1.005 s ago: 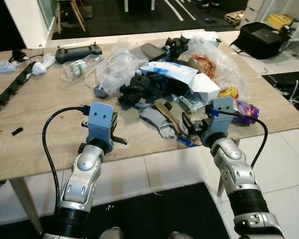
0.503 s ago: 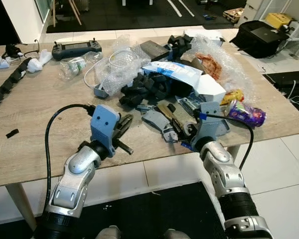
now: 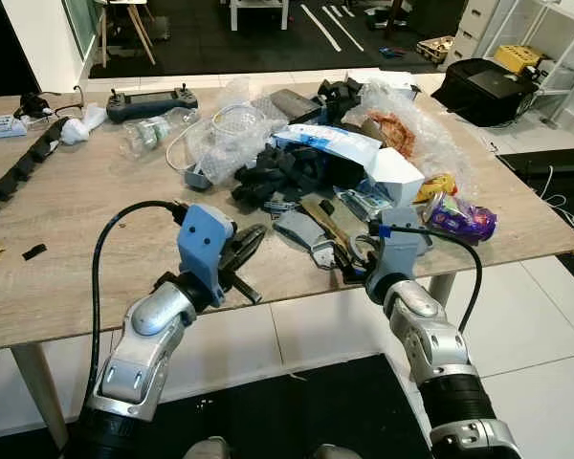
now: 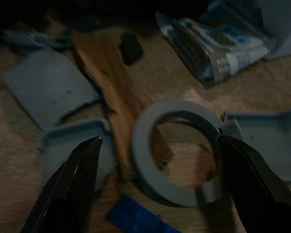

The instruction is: Picking trash to rubbish bin

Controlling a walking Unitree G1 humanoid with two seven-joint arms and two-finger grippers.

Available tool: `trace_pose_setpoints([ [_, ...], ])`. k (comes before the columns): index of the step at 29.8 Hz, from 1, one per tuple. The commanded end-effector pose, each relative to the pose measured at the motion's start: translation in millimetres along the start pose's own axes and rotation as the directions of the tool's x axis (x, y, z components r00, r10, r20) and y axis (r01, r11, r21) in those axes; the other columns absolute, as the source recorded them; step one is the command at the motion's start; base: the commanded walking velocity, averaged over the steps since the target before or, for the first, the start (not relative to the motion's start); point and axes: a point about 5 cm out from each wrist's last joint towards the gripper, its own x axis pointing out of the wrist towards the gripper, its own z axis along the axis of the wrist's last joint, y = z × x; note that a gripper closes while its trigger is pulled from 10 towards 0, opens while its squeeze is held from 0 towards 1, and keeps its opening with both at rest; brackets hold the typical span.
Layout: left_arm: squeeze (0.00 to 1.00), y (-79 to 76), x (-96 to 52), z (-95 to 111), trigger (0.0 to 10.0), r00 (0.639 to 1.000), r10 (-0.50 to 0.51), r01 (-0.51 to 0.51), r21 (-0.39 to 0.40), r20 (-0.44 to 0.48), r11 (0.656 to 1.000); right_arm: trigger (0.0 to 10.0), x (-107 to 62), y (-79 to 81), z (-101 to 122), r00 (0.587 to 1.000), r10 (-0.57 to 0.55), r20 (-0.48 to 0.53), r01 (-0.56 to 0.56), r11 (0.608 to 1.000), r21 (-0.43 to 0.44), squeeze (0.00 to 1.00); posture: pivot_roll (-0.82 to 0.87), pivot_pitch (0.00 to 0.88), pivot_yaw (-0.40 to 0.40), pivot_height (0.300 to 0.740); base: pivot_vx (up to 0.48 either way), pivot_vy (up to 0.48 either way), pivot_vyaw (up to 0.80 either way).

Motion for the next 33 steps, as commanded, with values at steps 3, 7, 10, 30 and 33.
trace_pose_setpoints([
  [3,0.00,-4.2,-3.1,-0.7,10.0,0.999,-0.045,0.045,-0.001,-0.014,0.999,10.0,2.8,-6.4,-6.5,0.997,-0.025,-0.071,0.026,1.000,0.010,0.00,0.05,0.009,-0.027,0.740,0.000,0.000,0.00],
  [7,0.00,-2.4,-3.8,-1.2,10.0,0.999,-0.037,0.037,0.007,-0.019,0.999,10.0,6.5,-8.0,-4.9,0.998,-0.005,-0.070,0.006,1.000,0.027,0.00,0.05,0.013,-0.025,0.740,0.000,0.000,0.00],
  [10,0.00,-0.7,-3.7,-1.2,10.0,0.999,-0.029,0.030,0.012,-0.021,0.999,10.0,8.2,-6.3,-2.2,0.998,0.018,-0.063,-0.017,1.000,0.023,0.00,0.06,0.018,-0.023,0.740,0.000,0.000,0.00],
  [30,0.00,-2.9,-3.9,-2.5,10.0,0.999,-0.042,0.043,0.013,-0.029,0.999,0.0,8.5,-8.1,-2.9,0.997,0.015,-0.082,-0.012,0.999,0.039,0.00,0.05,0.033,-0.017,0.740,0.000,0.000,0.00],
  [33,0.00,-3.2,-3.5,-2.8,10.0,0.999,-0.044,0.044,0.015,-0.031,0.999,0.0,8.3,-9.1,-3.0,0.997,0.010,-0.081,-0.007,0.999,0.040,0.00,0.05,0.035,-0.016,0.740,0.000,0.000,0.00],
])
